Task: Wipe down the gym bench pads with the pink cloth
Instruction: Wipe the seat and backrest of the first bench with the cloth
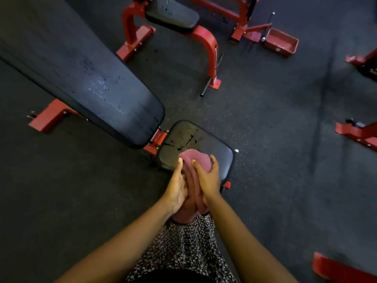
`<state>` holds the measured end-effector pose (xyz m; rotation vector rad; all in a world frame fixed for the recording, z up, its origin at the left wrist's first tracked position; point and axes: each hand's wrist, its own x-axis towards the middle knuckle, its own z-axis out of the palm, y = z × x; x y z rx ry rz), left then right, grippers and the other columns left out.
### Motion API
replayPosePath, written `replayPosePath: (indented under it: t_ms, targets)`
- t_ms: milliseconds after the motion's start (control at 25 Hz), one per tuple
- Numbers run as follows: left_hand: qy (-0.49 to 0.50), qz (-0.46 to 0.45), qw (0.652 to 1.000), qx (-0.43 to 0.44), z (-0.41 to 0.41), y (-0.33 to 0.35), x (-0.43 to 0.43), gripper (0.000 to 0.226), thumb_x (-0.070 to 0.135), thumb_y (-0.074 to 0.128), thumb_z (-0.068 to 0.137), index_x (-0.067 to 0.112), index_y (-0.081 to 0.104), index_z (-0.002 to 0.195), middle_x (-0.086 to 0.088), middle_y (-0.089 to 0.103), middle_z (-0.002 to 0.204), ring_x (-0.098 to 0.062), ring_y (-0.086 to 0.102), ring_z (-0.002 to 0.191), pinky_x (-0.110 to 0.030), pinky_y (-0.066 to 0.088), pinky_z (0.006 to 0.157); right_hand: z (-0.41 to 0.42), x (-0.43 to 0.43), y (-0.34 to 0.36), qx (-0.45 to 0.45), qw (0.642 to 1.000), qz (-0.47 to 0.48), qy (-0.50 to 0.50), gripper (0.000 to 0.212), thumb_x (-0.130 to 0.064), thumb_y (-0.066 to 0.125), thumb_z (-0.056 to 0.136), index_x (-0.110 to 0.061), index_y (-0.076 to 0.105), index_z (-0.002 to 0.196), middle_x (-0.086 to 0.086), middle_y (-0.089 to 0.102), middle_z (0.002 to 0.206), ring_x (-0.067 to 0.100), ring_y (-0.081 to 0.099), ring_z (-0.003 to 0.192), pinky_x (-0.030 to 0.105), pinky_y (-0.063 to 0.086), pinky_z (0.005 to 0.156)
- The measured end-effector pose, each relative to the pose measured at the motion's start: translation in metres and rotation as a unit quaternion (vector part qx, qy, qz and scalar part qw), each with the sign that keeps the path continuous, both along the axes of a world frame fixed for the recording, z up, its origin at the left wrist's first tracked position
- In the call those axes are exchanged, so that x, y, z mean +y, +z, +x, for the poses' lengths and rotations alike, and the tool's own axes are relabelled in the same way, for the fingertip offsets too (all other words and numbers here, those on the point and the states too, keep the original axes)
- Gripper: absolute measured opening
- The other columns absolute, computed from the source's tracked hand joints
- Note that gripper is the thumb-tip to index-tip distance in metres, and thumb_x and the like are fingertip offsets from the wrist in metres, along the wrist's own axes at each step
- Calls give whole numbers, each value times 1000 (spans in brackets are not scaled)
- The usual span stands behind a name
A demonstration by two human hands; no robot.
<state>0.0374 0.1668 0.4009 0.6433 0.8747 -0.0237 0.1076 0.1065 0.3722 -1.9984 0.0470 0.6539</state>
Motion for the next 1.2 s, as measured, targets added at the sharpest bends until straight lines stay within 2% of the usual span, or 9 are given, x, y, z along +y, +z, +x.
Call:
replayPosePath:
  t_ms: [160,280,440,560,680,760,840,1000,1200]
  targets:
    - [33,62,997,27,-3,-10,7,32,33,36,99,21,55,122,-3,63,113,-11,61,90,-25,50,76,26,1,-5,-97,990,55,87,49,-19,68,80,-37,47,121,-13,56,118,4,52,110,18,40,94]
    - [138,136,972,134,-12,-44,17,36,30,41,98,19,46,132,-6,53,133,-18,53,113,-33,42,90,67,3,-19,-241,929,-23,280,58,-21,68,78,-31,45,130,0,50,129,15,49,114,30,44,94]
    - [257,115,934,218,4,-119,29,48,42,38,97,23,35,141,-5,40,145,-21,38,133,-40,29,106,107,24,-54,-405,726,-107,546,73,-17,75,69,-28,43,135,13,42,141,33,51,113,45,50,84]
    - [349,47,917,185,40,-174,46,46,44,31,98,21,37,138,-5,53,131,-20,50,119,-39,33,105,118,64,-112,-461,565,-98,677,78,-17,79,58,-28,48,129,12,49,138,33,59,103,41,52,70]
    - [405,-50,907,103,65,-217,70,58,56,24,95,15,56,119,-6,65,98,-22,61,87,-39,49,82,125,99,-169,-412,466,-101,776,75,-30,73,65,-27,45,135,6,30,152,34,34,135,57,33,102]
    - [426,-69,898,79,70,-239,82,67,64,23,91,14,58,119,-7,68,97,-24,65,86,-36,54,73,122,109,-182,-324,556,-138,753,78,-57,43,69,-34,31,143,-4,5,158,24,-2,146,53,-2,113]
    - [456,-55,886,58,70,-261,86,64,64,21,92,17,61,112,-4,69,98,-24,64,96,-37,53,83,104,115,-195,-308,656,-167,668,80,-65,23,69,-41,20,145,-6,-5,158,24,-13,144,50,-14,111]
    - [442,-60,895,24,57,-279,84,70,72,27,85,23,55,125,-5,63,122,-26,57,115,-48,40,105,70,111,-227,-446,632,-180,607,68,-61,37,73,-38,39,137,6,23,155,40,13,142,62,-1,110]
    - [330,0,943,39,52,-276,107,68,71,25,85,25,56,124,-2,64,120,-19,59,111,-41,46,97,88,130,-233,-464,647,-169,581,60,-57,42,67,-41,55,124,-2,40,147,35,32,134,63,23,103]
